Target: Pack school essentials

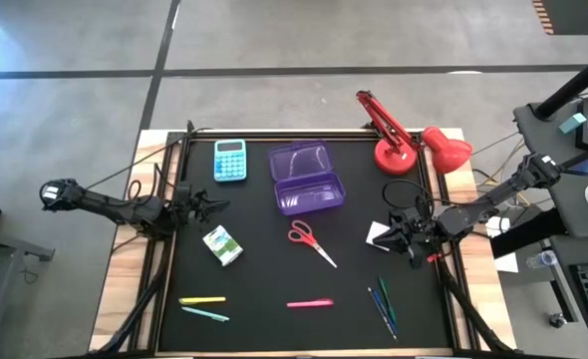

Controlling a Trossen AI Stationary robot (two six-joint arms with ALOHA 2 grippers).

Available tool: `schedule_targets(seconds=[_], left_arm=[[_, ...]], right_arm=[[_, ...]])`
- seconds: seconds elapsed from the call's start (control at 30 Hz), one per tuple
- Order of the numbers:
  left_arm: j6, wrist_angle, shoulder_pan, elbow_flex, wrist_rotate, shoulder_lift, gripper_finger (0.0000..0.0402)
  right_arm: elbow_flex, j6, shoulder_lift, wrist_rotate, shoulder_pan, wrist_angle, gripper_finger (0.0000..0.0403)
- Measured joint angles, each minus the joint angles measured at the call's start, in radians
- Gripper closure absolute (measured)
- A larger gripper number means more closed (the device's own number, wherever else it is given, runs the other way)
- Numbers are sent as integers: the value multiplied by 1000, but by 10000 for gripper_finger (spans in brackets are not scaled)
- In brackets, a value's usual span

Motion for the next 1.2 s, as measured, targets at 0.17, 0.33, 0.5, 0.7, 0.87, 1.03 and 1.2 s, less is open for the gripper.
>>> schedule_targets(seconds=[0.17, 0.33, 0.5, 0.7, 0.87, 1.03, 1.2], left_arm=[[0, 0, 0, 0, 0, 0, 393], [0, 0, 0, 0, 0, 0, 393], [0, 0, 0, 0, 0, 0, 393], [0, 0, 0, 0, 0, 0, 393], [0, 0, 0, 0, 0, 0, 393], [0, 0, 0, 0, 0, 0, 393], [0, 0, 0, 0, 0, 0, 393]], right_arm=[[0, 0, 0, 0, 0, 0, 385], [12, -30, 0, 28, 0, 1, 385], [26, -213, 0, 50, 0, 3, 385], [27, -297, 0, 52, 0, 8, 385], [29, -331, 0, 30, 0, 17, 385], [29, -334, 0, 19, 0, 36, 385], [31, -334, 0, -2, 0, 74, 385]])
